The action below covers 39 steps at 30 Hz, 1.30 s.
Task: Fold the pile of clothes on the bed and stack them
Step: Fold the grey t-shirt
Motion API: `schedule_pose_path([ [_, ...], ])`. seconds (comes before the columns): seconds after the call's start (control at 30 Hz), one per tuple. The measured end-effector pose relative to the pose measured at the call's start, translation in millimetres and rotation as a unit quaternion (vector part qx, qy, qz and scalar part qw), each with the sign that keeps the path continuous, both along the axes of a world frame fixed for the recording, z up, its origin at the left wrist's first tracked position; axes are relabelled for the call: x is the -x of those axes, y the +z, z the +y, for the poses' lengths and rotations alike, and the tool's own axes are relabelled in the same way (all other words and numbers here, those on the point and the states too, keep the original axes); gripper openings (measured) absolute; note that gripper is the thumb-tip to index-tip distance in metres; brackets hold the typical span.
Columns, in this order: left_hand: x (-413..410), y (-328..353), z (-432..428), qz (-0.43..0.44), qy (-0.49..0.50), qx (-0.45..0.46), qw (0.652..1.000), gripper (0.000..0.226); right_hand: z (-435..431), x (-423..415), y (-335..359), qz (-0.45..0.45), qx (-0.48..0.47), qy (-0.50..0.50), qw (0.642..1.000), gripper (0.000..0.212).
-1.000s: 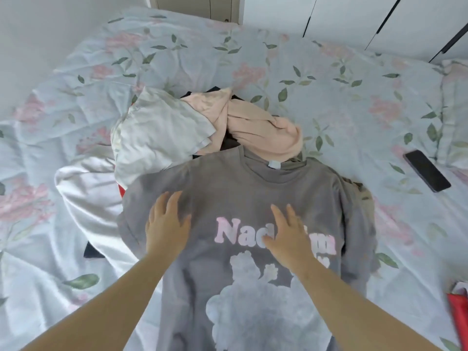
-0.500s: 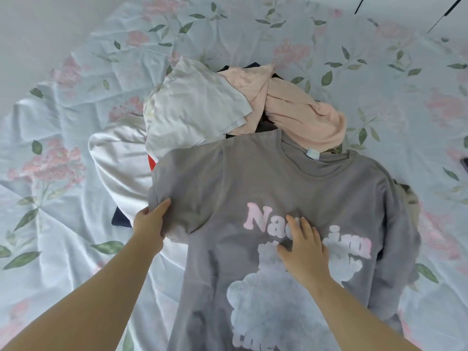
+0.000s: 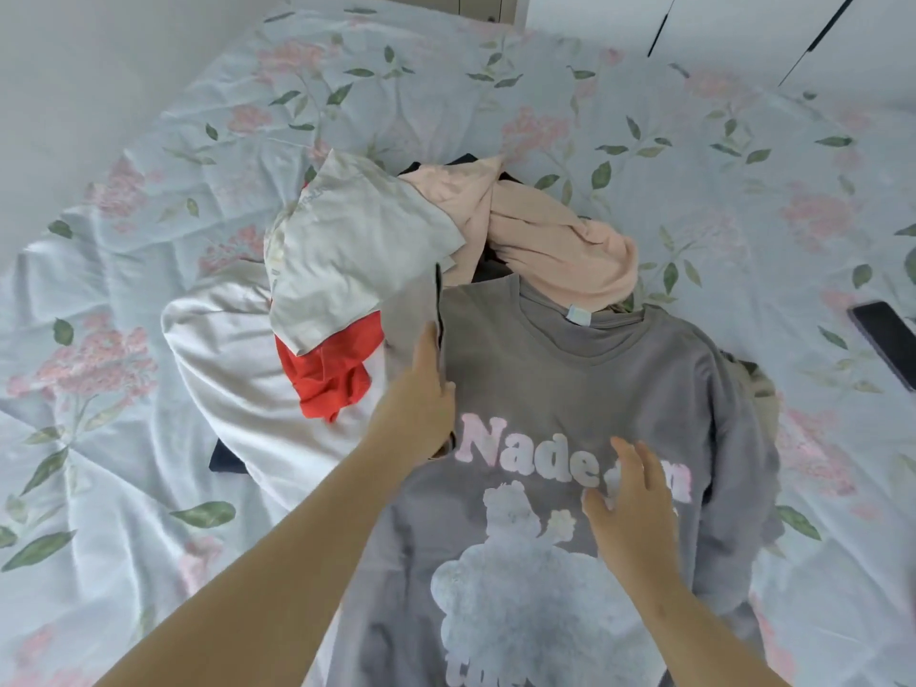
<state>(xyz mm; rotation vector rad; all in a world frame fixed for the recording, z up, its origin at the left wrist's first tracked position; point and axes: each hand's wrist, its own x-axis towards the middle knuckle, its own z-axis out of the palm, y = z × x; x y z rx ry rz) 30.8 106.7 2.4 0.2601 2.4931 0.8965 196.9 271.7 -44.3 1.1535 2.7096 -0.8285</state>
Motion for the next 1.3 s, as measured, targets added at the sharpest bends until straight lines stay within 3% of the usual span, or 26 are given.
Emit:
schedule_pose_path([
  [0.1,-24,-18,39,-0.186,-0.06,0.026,0.98,0.084,23,-22,6,0.041,-0.004,-0.052,0.998,0.055],
  [0.13,-31,-24,46,-0.176,-0.084,0.061,0.979,0.085,32,-30,6,0.047,-0.006,-0.075,0.996,0.054],
  [0.3,-64,-58,64,0.054,-0.14,0.187,0.971,0.069,77,-69,-3,0.04,0.07,-0.26,0.962,0.056],
  [0.4,-81,-77,79,0.074,-0.162,0.257,0.95,0.068,99,-81,-20,0.055,0.169,-0.349,0.92,0.06],
  [0.5,-87,-93,92,0.056,-0.167,0.298,0.938,0.072,113,-84,-38,0.094,0.275,-0.357,0.888,0.058],
  [0.6,-87,-104,96,0.072,-0.139,0.314,0.937,0.075,124,-84,-50,0.127,0.318,-0.365,0.866,0.037],
  [0.67,-93,-106,100,0.127,-0.108,0.299,0.939,0.075,131,-84,-53,0.138,0.314,-0.371,0.863,0.015],
  [0.77,-108,-106,125,0.21,-0.138,0.222,0.942,0.071,143,-88,-58,0.126,0.237,-0.379,0.886,0.024],
  [0.87,-113,-119,152,0.204,-0.174,0.234,0.935,0.074,153,-98,-70,0.066,0.219,-0.471,0.852,0.046],
  [0.93,-111,-135,158,0.192,-0.173,0.264,0.929,0.076,156,-103,-80,0.048,0.253,-0.477,0.84,0.031],
  [1.03,-113,-150,158,0.211,-0.172,0.281,0.92,0.074,164,-104,-92,0.061,0.267,-0.448,0.851,0.038],
  [1.1,-115,-153,158,0.224,-0.17,0.283,0.917,0.074,167,-101,-98,0.094,0.264,-0.433,0.857,0.025],
  [1.3,-115,-159,156,0.239,-0.168,0.278,0.915,0.073,180,-111,-87,0.164,0.099,-0.415,0.89,0.022],
])
